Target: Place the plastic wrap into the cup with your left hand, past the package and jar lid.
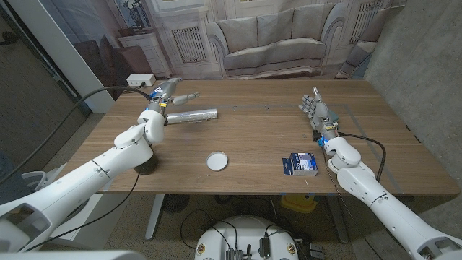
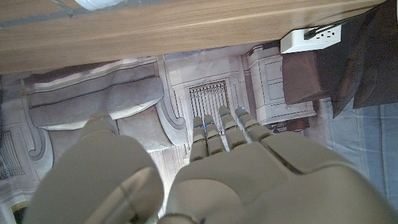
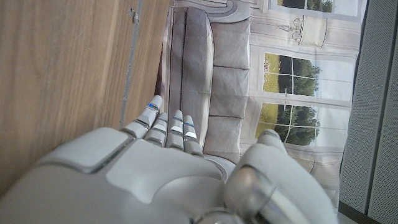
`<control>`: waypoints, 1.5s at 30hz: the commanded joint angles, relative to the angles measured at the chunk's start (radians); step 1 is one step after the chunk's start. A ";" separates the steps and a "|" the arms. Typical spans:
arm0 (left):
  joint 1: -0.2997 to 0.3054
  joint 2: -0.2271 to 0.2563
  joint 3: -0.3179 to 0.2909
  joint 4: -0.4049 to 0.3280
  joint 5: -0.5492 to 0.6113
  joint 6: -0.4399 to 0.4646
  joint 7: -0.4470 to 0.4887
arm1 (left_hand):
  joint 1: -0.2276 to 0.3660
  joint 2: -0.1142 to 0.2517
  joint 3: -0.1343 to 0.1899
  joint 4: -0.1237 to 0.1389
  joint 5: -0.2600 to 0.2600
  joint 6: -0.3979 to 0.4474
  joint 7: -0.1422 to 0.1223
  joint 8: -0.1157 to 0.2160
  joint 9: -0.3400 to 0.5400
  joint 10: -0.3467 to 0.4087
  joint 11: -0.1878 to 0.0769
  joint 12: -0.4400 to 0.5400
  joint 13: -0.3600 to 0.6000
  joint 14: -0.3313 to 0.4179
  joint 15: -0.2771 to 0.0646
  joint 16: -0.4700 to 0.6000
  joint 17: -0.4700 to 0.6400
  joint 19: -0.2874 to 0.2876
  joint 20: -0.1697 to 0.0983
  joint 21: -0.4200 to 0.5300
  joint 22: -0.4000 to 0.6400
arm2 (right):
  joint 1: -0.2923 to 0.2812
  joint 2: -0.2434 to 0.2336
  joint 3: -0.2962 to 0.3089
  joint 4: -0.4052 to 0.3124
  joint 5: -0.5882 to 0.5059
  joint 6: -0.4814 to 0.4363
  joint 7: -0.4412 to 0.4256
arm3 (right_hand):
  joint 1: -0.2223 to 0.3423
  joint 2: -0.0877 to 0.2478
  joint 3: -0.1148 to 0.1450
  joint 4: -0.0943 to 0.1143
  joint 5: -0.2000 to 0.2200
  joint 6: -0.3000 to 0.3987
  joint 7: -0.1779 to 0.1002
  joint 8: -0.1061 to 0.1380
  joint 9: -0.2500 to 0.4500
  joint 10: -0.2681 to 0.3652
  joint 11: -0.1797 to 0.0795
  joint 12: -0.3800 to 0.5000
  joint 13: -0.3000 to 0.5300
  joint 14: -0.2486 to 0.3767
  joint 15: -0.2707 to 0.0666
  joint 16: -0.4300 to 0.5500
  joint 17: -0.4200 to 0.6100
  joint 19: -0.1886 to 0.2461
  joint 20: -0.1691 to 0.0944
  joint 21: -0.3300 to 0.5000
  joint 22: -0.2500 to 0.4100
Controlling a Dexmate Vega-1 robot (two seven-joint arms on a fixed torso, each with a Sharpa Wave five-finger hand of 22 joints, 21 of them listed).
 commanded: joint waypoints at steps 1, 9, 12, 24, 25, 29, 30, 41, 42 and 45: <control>-0.017 0.003 0.024 -0.010 0.030 0.054 -0.047 | 0.011 -0.001 -0.001 -0.009 0.007 -0.004 0.004 -0.001 0.005 -0.005 0.007 -0.003 0.002 -0.002 -0.030 0.000 0.002 0.020 -0.086 0.005 0.002 | -0.035 -0.016 0.032 -0.041 0.010 0.028 -0.009 | 0.000 0.007 -0.008 0.000 -0.002 0.008 0.002 0.000 0.003 0.006 0.001 0.001 0.001 0.008 0.004 -0.001 0.002 0.012 -0.011 -0.005 0.004; -0.062 -0.006 0.071 0.004 0.073 0.091 -0.097 | 0.026 -0.013 -0.005 -0.019 0.009 -0.009 0.001 -0.006 0.005 -0.013 -0.001 -0.008 0.002 -0.009 -0.031 -0.003 0.002 0.023 -0.083 0.004 0.001 | -0.072 -0.037 0.058 -0.087 0.005 0.027 -0.043 | -0.002 0.007 -0.009 0.001 -0.002 0.010 0.002 0.000 0.003 0.007 0.002 0.001 0.001 0.008 0.004 -0.001 0.002 0.013 -0.011 -0.008 0.004; -0.081 -0.007 0.095 0.003 0.099 0.116 -0.126 | 0.040 -0.021 -0.006 -0.028 0.012 -0.013 -0.003 -0.009 0.005 -0.016 -0.005 -0.010 0.002 -0.010 -0.036 -0.004 0.001 0.025 -0.079 0.003 0.001 | -0.087 -0.042 0.069 -0.102 0.006 0.027 -0.055 | -0.003 0.006 -0.010 0.001 -0.002 0.010 0.002 0.000 0.003 0.006 -0.001 0.001 0.001 0.008 0.004 -0.001 0.002 0.014 -0.010 -0.010 0.004; -0.135 -0.004 0.147 0.008 0.153 0.158 -0.224 | 0.092 -0.048 -0.012 -0.062 0.020 -0.023 -0.013 -0.015 0.006 -0.027 -0.018 -0.015 0.002 -0.017 -0.041 -0.007 0.001 0.024 -0.067 -0.003 0.000 | -0.109 -0.058 0.088 -0.128 0.008 0.024 -0.060 | -0.006 0.006 -0.013 0.002 -0.003 0.010 0.002 0.000 0.003 0.009 0.001 0.001 0.001 0.009 0.004 -0.001 0.002 0.016 -0.010 -0.015 0.004; -0.138 -0.004 0.151 0.009 0.157 0.160 -0.231 | 0.094 -0.049 -0.012 -0.063 0.020 -0.023 -0.014 -0.015 0.006 -0.027 -0.019 -0.015 0.002 -0.017 -0.041 -0.007 0.001 0.024 -0.067 -0.003 0.000 | -0.109 -0.059 0.087 -0.129 0.008 0.024 -0.058 | -0.006 0.006 -0.013 0.002 -0.003 0.010 0.002 0.000 0.003 0.009 0.002 0.002 0.001 0.009 0.004 -0.001 0.002 0.016 -0.010 -0.016 0.004; -0.143 -0.003 0.157 0.015 0.168 0.150 -0.236 | 0.105 -0.054 -0.014 -0.070 0.022 -0.023 -0.016 -0.015 0.006 -0.026 -0.019 -0.015 0.002 -0.017 -0.041 -0.006 0.000 0.026 -0.067 -0.004 0.000 | -0.108 -0.058 0.085 -0.127 0.009 0.027 -0.050 | -0.007 0.006 -0.013 0.002 -0.003 0.011 0.002 0.000 0.003 0.010 0.002 0.001 0.001 0.009 0.005 -0.001 0.002 0.017 -0.010 -0.017 0.004; -0.143 -0.003 0.158 0.016 0.170 0.147 -0.236 | 0.110 -0.056 -0.015 -0.072 0.022 -0.019 -0.019 -0.014 0.006 -0.022 -0.023 -0.013 0.002 -0.015 -0.042 -0.005 0.000 0.027 -0.066 -0.004 0.000 | -0.108 -0.058 0.085 -0.126 0.010 0.026 -0.049 | -0.007 0.006 -0.013 0.002 -0.003 0.011 0.002 0.000 0.003 0.009 0.001 0.001 0.001 0.010 0.005 -0.001 0.002 0.017 -0.010 -0.018 0.004; -0.170 0.011 0.193 -0.003 0.223 0.198 -0.337 | 0.144 -0.068 -0.028 -0.091 0.032 0.012 -0.028 -0.007 0.007 0.021 -0.039 -0.001 0.003 0.033 -0.059 0.009 0.004 0.091 -0.076 0.016 0.005 | -0.105 -0.059 0.090 -0.124 0.024 0.023 -0.035 | -0.008 0.008 -0.015 0.002 -0.003 0.011 0.002 0.000 0.003 0.010 0.001 0.001 0.001 0.010 0.005 -0.001 0.003 0.017 -0.010 -0.022 0.005; -0.176 0.012 0.201 -0.002 0.234 0.205 -0.348 | 0.145 -0.069 -0.028 -0.091 0.032 0.015 -0.029 -0.006 0.007 0.023 -0.041 0.000 0.003 0.035 -0.059 0.010 0.004 0.094 -0.076 0.017 0.005 | -0.105 -0.060 0.091 -0.126 0.024 0.022 -0.036 | -0.008 0.008 -0.015 0.002 -0.003 0.011 0.002 0.000 0.003 0.010 0.002 0.001 0.001 0.010 0.005 -0.001 0.003 0.017 -0.010 -0.022 0.005; -0.196 0.011 0.224 0.006 0.264 0.223 -0.389 | 0.148 -0.069 -0.029 -0.092 0.033 0.019 -0.031 -0.005 0.008 0.024 -0.041 -0.001 0.003 0.038 -0.060 0.010 0.005 0.096 -0.075 0.017 0.006 | -0.104 -0.063 0.091 -0.128 0.024 0.019 -0.035 | -0.009 0.008 -0.015 0.002 -0.003 0.011 0.002 0.000 0.003 0.010 0.001 0.001 0.001 0.010 0.006 -0.001 0.003 0.018 -0.010 -0.024 0.005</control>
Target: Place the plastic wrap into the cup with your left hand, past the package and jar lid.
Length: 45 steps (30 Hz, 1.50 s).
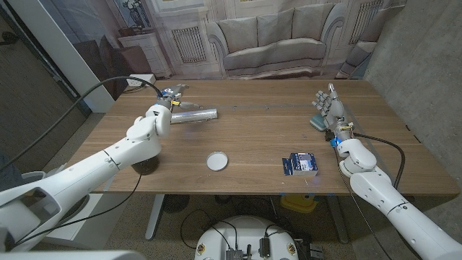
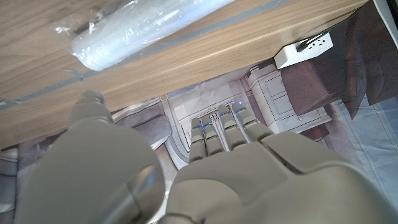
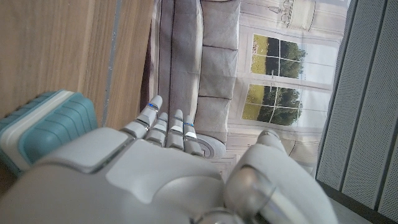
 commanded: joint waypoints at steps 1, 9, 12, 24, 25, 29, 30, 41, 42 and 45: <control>-0.066 0.011 0.081 -0.002 0.089 0.062 -0.129 | 0.012 -0.001 0.000 -0.008 0.005 0.013 -0.004 0.004 0.002 0.009 -0.001 0.010 0.003 0.011 -0.063 0.010 0.002 0.009 -0.069 0.010 0.003 | 0.000 -0.008 0.006 -0.006 0.011 -0.007 0.015 | -0.001 0.000 -0.003 -0.002 -0.003 0.012 0.002 0.000 0.003 0.008 -0.001 0.001 0.001 0.004 0.001 -0.001 0.003 0.007 -0.010 -0.002 0.005; -0.086 -0.005 0.104 0.031 0.128 0.070 -0.159 | 0.020 -0.001 -0.003 -0.011 0.008 0.022 -0.007 0.006 0.003 0.021 -0.007 0.012 0.003 0.017 -0.067 0.010 0.002 0.011 -0.069 0.010 0.004 | -0.002 -0.013 0.007 -0.011 0.011 -0.017 0.012 | -0.003 0.000 -0.004 -0.001 -0.003 0.012 0.001 0.000 0.003 0.009 0.001 0.001 0.001 0.004 0.001 -0.001 0.003 0.008 -0.009 -0.005 0.005; -0.093 -0.009 0.108 0.043 0.138 0.066 -0.168 | 0.022 -0.001 -0.004 -0.012 0.008 0.025 -0.007 0.006 0.003 0.021 -0.006 0.011 0.003 0.018 -0.066 0.010 0.002 0.011 -0.070 0.009 0.004 | -0.003 -0.016 0.008 -0.017 0.012 -0.023 0.009 | -0.003 0.001 -0.004 -0.001 -0.003 0.012 0.001 0.000 0.003 0.009 0.001 0.001 0.001 0.005 0.001 -0.001 0.003 0.008 -0.009 -0.006 0.005; -0.125 -0.024 0.127 0.091 0.162 0.038 -0.214 | 0.033 0.001 -0.007 -0.016 0.012 0.030 -0.011 0.005 0.003 0.029 -0.012 0.011 0.003 0.023 -0.069 0.009 0.003 0.011 -0.063 0.007 0.004 | 0.010 -0.014 0.004 -0.010 0.019 -0.049 0.002 | -0.003 0.001 -0.005 -0.002 -0.003 0.011 0.002 -0.001 0.003 0.009 0.000 0.000 0.001 0.005 0.000 -0.001 0.002 0.011 -0.010 -0.010 0.005; -0.129 -0.025 0.129 0.094 0.164 0.036 -0.221 | 0.035 0.001 -0.008 -0.017 0.012 0.032 -0.015 0.005 0.003 0.031 -0.014 0.011 0.003 0.027 -0.069 0.010 0.003 0.012 -0.063 0.007 0.004 | 0.011 -0.013 0.003 -0.009 0.020 -0.050 0.003 | -0.003 0.001 -0.005 -0.002 -0.003 0.012 0.002 -0.001 0.003 0.009 0.000 0.000 0.001 0.006 0.000 -0.001 0.002 0.011 -0.010 -0.010 0.005; -0.145 -0.029 0.142 0.104 0.182 0.031 -0.250 | 0.044 0.003 -0.012 -0.020 0.016 0.054 -0.021 0.010 0.003 0.059 -0.023 0.018 0.004 0.056 -0.075 0.017 0.003 0.039 -0.061 0.015 0.005 | 0.012 -0.011 0.002 -0.006 0.020 -0.050 0.003 | -0.003 0.001 -0.006 -0.002 -0.003 0.011 0.002 -0.001 0.003 0.010 0.002 0.000 0.001 0.005 0.001 -0.002 0.002 0.011 -0.010 -0.011 0.005; -0.147 -0.030 0.143 0.106 0.183 0.030 -0.255 | 0.045 0.003 -0.012 -0.020 0.016 0.056 -0.021 0.010 0.003 0.062 -0.021 0.019 0.004 0.058 -0.075 0.017 0.004 0.044 -0.061 0.016 0.005 | 0.012 -0.011 0.003 -0.006 0.020 -0.049 0.002 | -0.003 0.001 -0.006 -0.002 -0.003 0.011 0.002 -0.001 0.003 0.009 0.002 0.000 0.001 0.005 0.001 -0.002 0.002 0.011 -0.010 -0.012 0.005; -0.169 -0.047 0.153 0.131 0.192 0.019 -0.309 | 0.053 0.005 -0.017 -0.022 0.019 0.063 -0.021 0.009 0.003 0.069 -0.025 0.017 0.004 0.067 -0.074 0.016 0.004 0.054 -0.060 0.017 0.005 | 0.009 -0.010 0.004 -0.013 0.016 -0.045 -0.004 | -0.004 0.002 -0.007 -0.002 -0.003 0.012 0.003 -0.001 0.003 0.011 0.001 0.001 0.001 0.007 0.000 -0.001 0.002 0.015 -0.011 -0.015 0.006; -0.172 -0.049 0.154 0.133 0.193 0.019 -0.312 | 0.054 0.005 -0.017 -0.022 0.019 0.063 -0.021 0.009 0.003 0.072 -0.023 0.017 0.004 0.069 -0.074 0.016 0.004 0.055 -0.059 0.017 0.005 | 0.008 -0.010 0.003 -0.014 0.017 -0.046 -0.004 | -0.004 0.002 -0.007 -0.002 -0.003 0.011 0.002 -0.001 0.003 0.011 0.001 0.000 0.001 0.008 -0.001 -0.001 0.002 0.015 -0.011 -0.016 0.006; -0.179 -0.053 0.151 0.139 0.186 0.017 -0.326 | 0.056 0.006 -0.018 -0.023 0.020 0.066 -0.022 0.009 0.003 0.074 -0.025 0.017 0.004 0.073 -0.075 0.017 0.004 0.060 -0.058 0.018 0.005 | 0.008 -0.009 0.003 -0.014 0.016 -0.045 -0.005 | -0.004 0.002 -0.008 -0.003 -0.003 0.012 0.002 -0.001 0.003 0.011 0.001 0.000 0.001 0.008 -0.001 -0.001 0.002 0.016 -0.011 -0.017 0.006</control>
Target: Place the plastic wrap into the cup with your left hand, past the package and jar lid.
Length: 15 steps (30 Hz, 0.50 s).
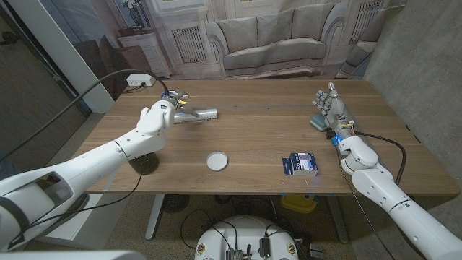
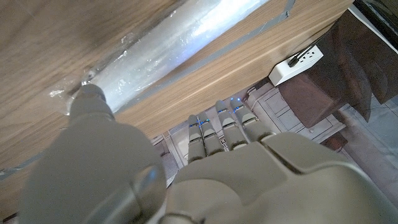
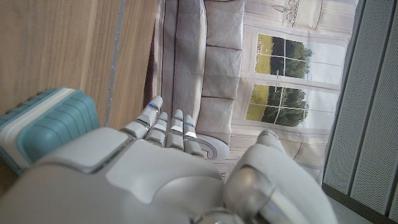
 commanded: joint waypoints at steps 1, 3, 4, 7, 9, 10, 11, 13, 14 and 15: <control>-0.033 -0.018 0.012 0.031 0.007 -0.009 -0.062 | 0.011 -0.001 -0.001 -0.007 0.008 0.015 0.000 0.001 0.003 0.010 -0.003 0.001 0.004 0.013 -0.075 0.005 0.004 0.014 -0.061 0.009 0.005 | -0.001 0.003 -0.001 -0.003 -0.002 0.001 -0.005 | -0.004 0.002 -0.004 0.002 -0.003 0.006 -0.003 -0.001 0.003 0.011 0.001 0.000 0.001 0.008 0.000 -0.001 0.002 0.011 -0.006 -0.007 0.006; -0.039 -0.022 0.013 0.039 0.004 -0.010 -0.073 | 0.013 0.000 -0.002 -0.007 0.009 0.016 0.002 0.001 0.003 0.011 -0.003 0.001 0.004 0.015 -0.074 0.005 0.004 0.015 -0.060 0.009 0.005 | -0.002 0.004 -0.001 -0.003 -0.003 0.002 -0.006 | -0.004 0.003 -0.004 0.002 -0.003 0.006 -0.002 -0.001 0.003 0.011 0.001 0.000 0.001 0.009 0.000 -0.001 0.002 0.012 -0.006 -0.007 0.006; -0.043 -0.023 0.014 0.043 0.004 -0.011 -0.077 | 0.014 0.000 -0.002 -0.007 0.009 0.018 0.002 0.001 0.003 0.015 -0.001 0.002 0.004 0.017 -0.076 0.006 0.004 0.017 -0.060 0.009 0.005 | -0.002 0.004 -0.002 -0.004 -0.003 0.001 -0.007 | -0.004 0.003 -0.004 0.002 -0.003 0.006 -0.003 -0.001 0.003 0.011 0.001 0.000 0.001 0.010 0.000 -0.001 0.002 0.012 -0.006 -0.008 0.006; -0.049 -0.028 0.016 0.056 -0.002 -0.016 -0.084 | 0.016 0.002 -0.003 -0.008 0.009 0.025 0.003 0.003 0.004 0.021 -0.003 0.003 0.004 0.022 -0.076 0.006 0.004 0.021 -0.060 0.010 0.005 | -0.003 0.004 -0.002 -0.006 -0.004 -0.001 -0.009 | -0.005 0.003 -0.004 0.001 -0.003 0.006 -0.003 -0.001 0.003 0.012 0.000 0.000 0.001 0.010 -0.001 -0.001 0.002 0.013 -0.006 -0.009 0.006; -0.052 -0.031 0.017 0.063 -0.006 -0.018 -0.088 | 0.018 0.003 -0.004 -0.008 0.010 0.027 0.002 0.003 0.004 0.024 -0.002 0.003 0.004 0.027 -0.077 0.007 0.004 0.026 -0.059 0.011 0.005 | -0.005 0.005 -0.002 -0.006 -0.004 0.001 -0.010 | -0.005 0.003 -0.005 0.001 -0.003 0.006 -0.002 -0.001 0.003 0.011 0.001 0.000 0.001 0.009 -0.001 -0.001 0.002 0.013 -0.006 -0.010 0.006; -0.054 -0.032 0.017 0.066 -0.009 -0.019 -0.089 | 0.019 0.003 -0.005 -0.008 0.010 0.029 0.001 0.003 0.004 0.026 -0.005 0.003 0.005 0.029 -0.078 0.007 0.004 0.030 -0.059 0.012 0.005 | -0.005 0.005 -0.002 -0.007 -0.004 0.000 -0.011 | -0.005 0.003 -0.005 0.001 -0.003 0.006 -0.002 -0.001 0.003 0.011 0.001 0.000 0.001 0.010 -0.001 -0.001 0.002 0.013 -0.007 -0.010 0.006; -0.054 -0.033 0.016 0.069 -0.013 -0.020 -0.088 | 0.019 0.003 -0.005 -0.008 0.010 0.029 0.000 0.003 0.004 0.027 -0.005 0.003 0.005 0.030 -0.078 0.008 0.004 0.031 -0.060 0.012 0.005 | -0.006 0.005 -0.002 -0.008 -0.004 0.000 -0.011 | -0.005 0.003 -0.005 0.001 -0.003 0.007 -0.002 -0.001 0.003 0.012 0.001 0.000 0.001 0.010 -0.001 -0.001 0.002 0.013 -0.006 -0.011 0.006; -0.055 -0.035 0.014 0.075 -0.022 -0.024 -0.086 | 0.020 0.004 -0.005 -0.008 0.010 0.029 0.000 0.003 0.004 0.030 -0.006 0.004 0.005 0.032 -0.080 0.007 0.005 0.034 -0.060 0.013 0.005 | -0.008 0.006 -0.002 -0.009 -0.004 0.000 -0.013 | -0.005 0.004 -0.005 0.001 -0.003 0.008 -0.002 0.000 0.003 0.012 0.002 0.000 0.001 0.010 -0.001 -0.001 0.002 0.013 -0.006 -0.012 0.006; -0.055 -0.036 0.014 0.077 -0.024 -0.024 -0.086 | 0.021 0.004 -0.006 -0.008 0.010 0.028 -0.001 0.002 0.004 0.030 -0.006 0.003 0.005 0.033 -0.080 0.007 0.005 0.035 -0.060 0.013 0.005 | -0.008 0.006 -0.002 -0.010 -0.005 0.001 -0.013 | -0.004 0.004 -0.005 0.001 -0.003 0.008 -0.002 0.000 0.003 0.012 0.001 0.000 0.001 0.010 -0.001 -0.001 0.002 0.014 -0.007 -0.012 0.006; -0.056 -0.036 0.014 0.079 -0.027 -0.025 -0.085 | 0.021 0.004 -0.006 -0.008 0.010 0.029 -0.001 0.002 0.004 0.031 -0.008 0.003 0.005 0.034 -0.080 0.007 0.005 0.036 -0.060 0.013 0.005 | -0.009 0.006 -0.002 -0.010 -0.005 0.001 -0.014 | -0.004 0.004 -0.005 0.001 -0.003 0.008 -0.002 0.000 0.003 0.012 0.001 0.000 0.001 0.010 -0.001 -0.001 0.002 0.014 -0.006 -0.012 0.006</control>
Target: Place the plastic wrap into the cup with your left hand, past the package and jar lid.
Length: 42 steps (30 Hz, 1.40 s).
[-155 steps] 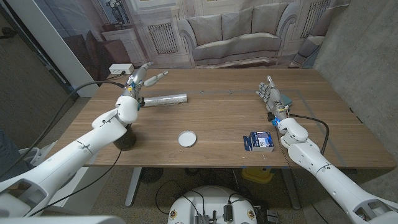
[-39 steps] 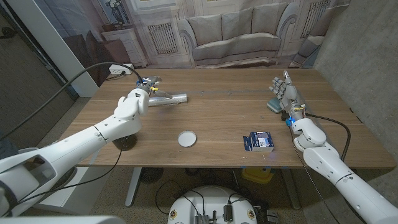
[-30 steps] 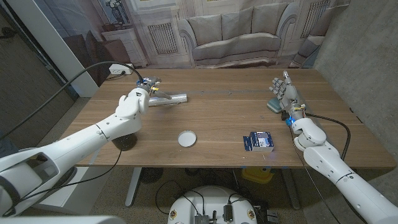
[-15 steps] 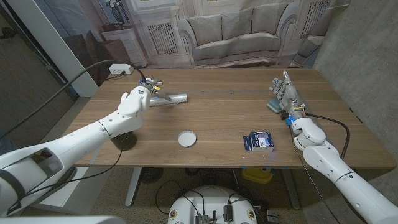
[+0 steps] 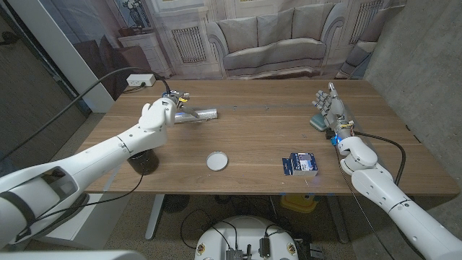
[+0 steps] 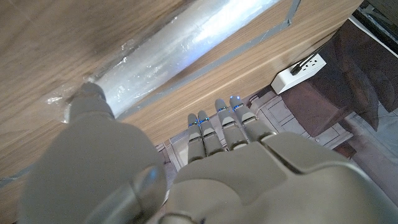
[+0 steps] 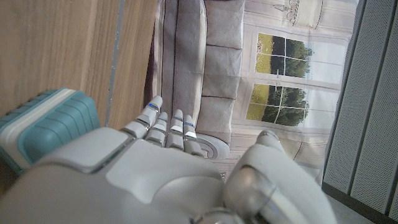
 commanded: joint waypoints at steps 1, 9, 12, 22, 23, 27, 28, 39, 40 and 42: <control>-0.017 -0.015 0.001 0.036 -0.031 -0.013 -0.017 | 0.009 0.001 -0.002 -0.004 0.010 0.007 -0.001 0.001 0.004 0.012 0.001 0.003 0.005 0.013 -0.081 0.007 0.005 0.012 -0.058 0.005 0.005 | -0.007 0.002 -0.001 -0.008 -0.004 0.001 -0.008 | 0.000 0.000 -0.005 0.001 -0.003 0.008 -0.001 0.000 0.003 0.011 0.000 0.000 0.001 0.010 -0.001 -0.001 0.002 0.010 -0.010 -0.006 0.003; -0.025 -0.024 0.006 0.061 -0.053 -0.019 -0.011 | 0.012 0.003 -0.003 -0.004 0.011 0.008 -0.002 0.000 0.004 0.015 -0.001 0.003 0.005 0.016 -0.081 0.006 0.005 0.016 -0.054 0.005 0.005 | -0.008 0.002 -0.001 -0.009 -0.003 0.000 -0.009 | 0.000 0.001 -0.006 0.000 -0.003 0.007 -0.003 -0.001 0.003 0.012 0.001 0.000 0.001 0.011 0.000 -0.001 0.002 0.011 -0.010 -0.009 0.003; -0.030 -0.031 0.012 0.073 -0.058 -0.022 -0.009 | 0.014 0.005 -0.004 -0.004 0.011 0.008 -0.001 -0.001 0.004 0.015 -0.002 0.001 0.005 0.017 -0.080 0.006 0.005 0.017 -0.054 0.004 0.005 | -0.007 0.004 -0.001 -0.006 -0.002 0.001 -0.008 | 0.000 0.001 -0.006 0.000 -0.003 0.007 -0.002 -0.001 0.003 0.012 0.001 0.000 0.001 0.011 0.001 -0.001 0.002 0.012 -0.009 -0.011 0.003; -0.038 -0.041 0.027 0.092 -0.070 -0.028 0.004 | 0.018 0.009 -0.006 -0.003 0.011 0.009 -0.001 -0.003 0.004 0.012 -0.001 -0.003 0.005 0.016 -0.081 0.002 0.006 0.018 -0.053 0.002 0.006 | -0.005 0.004 -0.002 -0.004 -0.001 0.000 -0.006 | 0.000 0.002 -0.007 -0.001 -0.003 0.008 -0.002 -0.001 0.003 0.012 0.001 -0.001 0.001 0.011 0.001 -0.002 0.002 0.013 -0.008 -0.015 0.003; -0.038 -0.042 0.027 0.095 -0.074 -0.030 0.005 | 0.018 0.010 -0.006 -0.003 0.011 0.010 -0.002 -0.002 0.004 0.012 -0.002 -0.003 0.005 0.016 -0.079 0.002 0.006 0.018 -0.053 0.002 0.006 | -0.005 0.004 -0.002 -0.004 0.000 -0.001 -0.006 | 0.000 0.002 -0.007 -0.001 -0.003 0.008 -0.003 -0.001 0.003 0.011 0.000 -0.001 0.001 0.011 0.001 -0.002 0.002 0.013 -0.008 -0.015 0.003; -0.040 -0.045 0.032 0.102 -0.081 -0.035 0.010 | 0.021 0.013 -0.007 -0.003 0.011 0.011 0.000 -0.003 0.004 0.014 0.003 -0.004 0.006 0.016 -0.079 0.001 0.006 0.019 -0.053 0.001 0.006 | -0.005 0.003 -0.002 -0.006 0.000 -0.003 -0.006 | 0.000 0.003 -0.007 -0.001 -0.003 0.008 -0.002 -0.001 0.003 0.013 0.001 0.000 0.001 0.011 0.001 -0.002 0.002 0.014 -0.008 -0.017 0.003; -0.039 -0.046 0.032 0.104 -0.081 -0.037 0.015 | 0.021 0.013 -0.007 -0.003 0.012 0.011 0.001 -0.003 0.004 0.014 0.004 -0.004 0.006 0.016 -0.080 0.001 0.006 0.019 -0.053 0.001 0.006 | -0.005 0.003 -0.002 -0.006 0.000 -0.002 -0.005 | 0.000 0.003 -0.007 -0.001 -0.003 0.008 -0.002 -0.001 0.003 0.013 0.001 0.000 0.001 0.011 0.001 -0.002 0.002 0.014 -0.008 -0.017 0.003; -0.053 -0.059 0.050 0.125 -0.085 -0.041 0.017 | 0.036 0.022 -0.005 -0.006 0.013 0.010 0.001 -0.006 0.004 0.012 -0.001 -0.008 0.006 0.012 -0.080 -0.004 0.006 0.021 -0.050 -0.001 0.006 | -0.010 0.003 0.001 -0.008 0.003 -0.001 -0.007 | 0.000 0.003 -0.008 -0.002 -0.003 0.007 -0.002 -0.001 0.003 0.012 0.001 -0.001 0.001 0.011 0.001 -0.002 0.002 0.016 -0.007 -0.021 0.003; -0.053 -0.059 0.051 0.125 -0.086 -0.041 0.018 | 0.037 0.023 -0.005 -0.007 0.013 0.010 0.001 -0.006 0.004 0.012 0.001 -0.008 0.006 0.012 -0.080 -0.004 0.005 0.021 -0.051 -0.001 0.006 | -0.010 0.003 0.001 -0.008 0.004 -0.001 -0.006 | 0.000 0.003 -0.008 -0.002 -0.003 0.007 -0.002 -0.001 0.003 0.012 0.001 -0.001 0.001 0.011 0.001 -0.002 0.002 0.016 -0.008 -0.022 0.003; -0.054 -0.064 0.052 0.134 -0.091 -0.044 0.021 | 0.040 0.024 -0.005 -0.007 0.013 0.009 0.000 -0.007 0.004 0.012 0.000 -0.009 0.006 0.011 -0.080 -0.004 0.005 0.021 -0.052 -0.001 0.006 | -0.012 0.002 0.002 -0.010 0.003 -0.003 -0.009 | 0.000 0.003 -0.008 -0.002 -0.003 0.008 -0.002 -0.001 0.003 0.013 0.001 -0.001 0.001 0.011 0.001 -0.003 0.002 0.016 -0.007 -0.022 0.003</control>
